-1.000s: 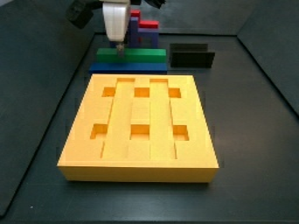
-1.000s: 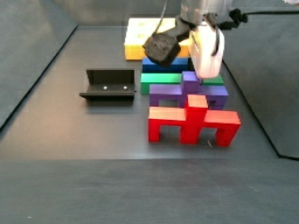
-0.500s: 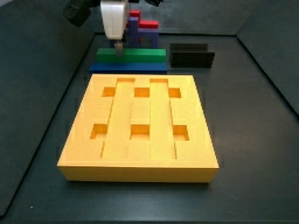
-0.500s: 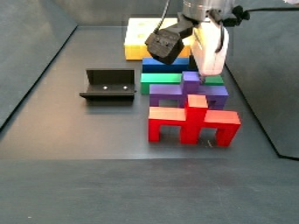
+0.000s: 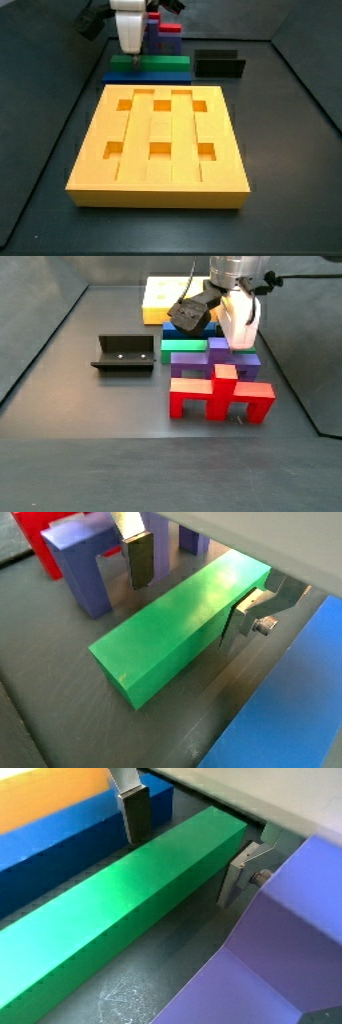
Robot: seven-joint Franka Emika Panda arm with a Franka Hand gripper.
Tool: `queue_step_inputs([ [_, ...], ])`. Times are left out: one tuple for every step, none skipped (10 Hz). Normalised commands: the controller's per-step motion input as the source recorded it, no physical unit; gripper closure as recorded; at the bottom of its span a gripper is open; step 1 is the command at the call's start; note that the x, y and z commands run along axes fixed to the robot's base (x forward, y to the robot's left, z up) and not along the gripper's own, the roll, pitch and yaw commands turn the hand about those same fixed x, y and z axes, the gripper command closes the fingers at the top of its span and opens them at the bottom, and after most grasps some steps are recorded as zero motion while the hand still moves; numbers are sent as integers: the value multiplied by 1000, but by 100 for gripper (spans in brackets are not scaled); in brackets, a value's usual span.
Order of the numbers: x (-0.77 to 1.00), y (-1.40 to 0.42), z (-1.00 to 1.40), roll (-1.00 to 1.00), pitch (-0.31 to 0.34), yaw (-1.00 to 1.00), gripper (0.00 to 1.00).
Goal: Pick up the green object. Move up. Move to above the board. Insert the green object.
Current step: Pick up the green object.
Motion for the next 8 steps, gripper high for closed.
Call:
queue_step_inputs([
  [0,0,-149,0,-61,46,0],
  [0,0,-177,0,-53,26,0],
  [0,0,-143,0,-51,23,0],
  [0,-31,-57,0,-37,0,0],
  [0,-49,-51,0,-24,0,0],
  [0,-37,-43,0,-9,-6,0],
  [0,0,0,0,0,0,0],
  [0,0,0,0,0,0,100],
])
